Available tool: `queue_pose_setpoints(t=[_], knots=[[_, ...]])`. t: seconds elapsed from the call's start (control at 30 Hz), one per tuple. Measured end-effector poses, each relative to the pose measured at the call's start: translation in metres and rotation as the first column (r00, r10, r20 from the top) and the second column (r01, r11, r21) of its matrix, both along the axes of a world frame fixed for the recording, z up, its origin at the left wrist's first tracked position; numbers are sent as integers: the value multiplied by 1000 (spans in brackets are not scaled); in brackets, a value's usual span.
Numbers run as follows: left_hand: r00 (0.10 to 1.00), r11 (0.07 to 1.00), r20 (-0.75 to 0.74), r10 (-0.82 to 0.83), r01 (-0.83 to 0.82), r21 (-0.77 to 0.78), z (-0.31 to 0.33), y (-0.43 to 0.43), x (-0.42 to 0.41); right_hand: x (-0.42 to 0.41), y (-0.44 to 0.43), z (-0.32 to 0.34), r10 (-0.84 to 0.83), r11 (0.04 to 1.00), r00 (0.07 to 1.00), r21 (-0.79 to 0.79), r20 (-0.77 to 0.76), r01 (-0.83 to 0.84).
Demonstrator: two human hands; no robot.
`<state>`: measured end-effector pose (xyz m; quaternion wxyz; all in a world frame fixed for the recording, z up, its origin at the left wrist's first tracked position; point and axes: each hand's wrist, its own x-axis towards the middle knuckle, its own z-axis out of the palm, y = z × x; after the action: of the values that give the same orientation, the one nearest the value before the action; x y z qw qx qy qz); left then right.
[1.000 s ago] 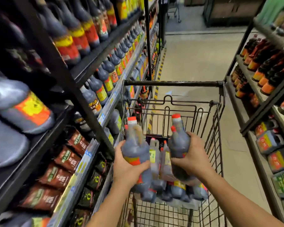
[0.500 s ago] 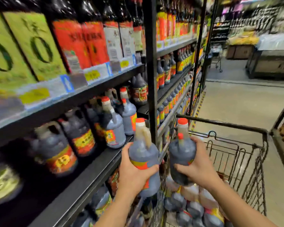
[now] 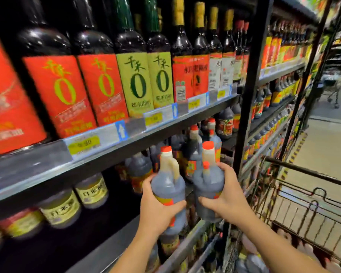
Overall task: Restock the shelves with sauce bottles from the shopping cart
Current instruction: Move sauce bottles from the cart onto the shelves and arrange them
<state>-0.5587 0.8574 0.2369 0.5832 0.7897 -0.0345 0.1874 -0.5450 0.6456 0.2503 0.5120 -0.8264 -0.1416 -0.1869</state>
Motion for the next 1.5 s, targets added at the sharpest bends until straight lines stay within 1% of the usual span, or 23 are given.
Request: queue_pose_setpoints(t=[0.1,0.3,0.43,0.5,0.57,0.67,0.77,0.9,1.03,1.3,1.5], knots=[[995,996,-50,86,-87,-23,-5,13,6,16,19,-2,50,999,998,-19,24,-50],[991,990,-37,126,-128,-55,-17,23,24,49,46,-15,112,994,993,-12,49,-111],[979,977,-40,202,-204,-68,-22,23,27,65,55,-27,106,994,992,-10,75,-105],[971,969,-45,236,-239,-63,-23,23,28,70,59,-32,102,995,991,10,91,-103],[974,973,-34,225,-226,-49,-24,22,28,76,63,-37,105,994,991,32,87,-108],[975,975,12,220,-220,17,-23,20,28,86,65,-40,95,995,994,27,59,-96],[974,974,26,225,-225,29,-25,17,32,91,67,-40,39,999,997,-38,66,-36],[967,966,60,249,-253,56,-27,13,36,90,69,-38,-14,988,987,-148,163,38],[963,962,84,256,-262,70,-33,13,41,94,67,-37,-88,937,964,-308,251,166],[979,981,75,190,-193,32,-40,15,47,101,65,-34,-125,877,960,-425,250,225],[976,978,69,207,-208,10,-40,16,47,96,64,-30,-131,850,965,-475,229,228]])
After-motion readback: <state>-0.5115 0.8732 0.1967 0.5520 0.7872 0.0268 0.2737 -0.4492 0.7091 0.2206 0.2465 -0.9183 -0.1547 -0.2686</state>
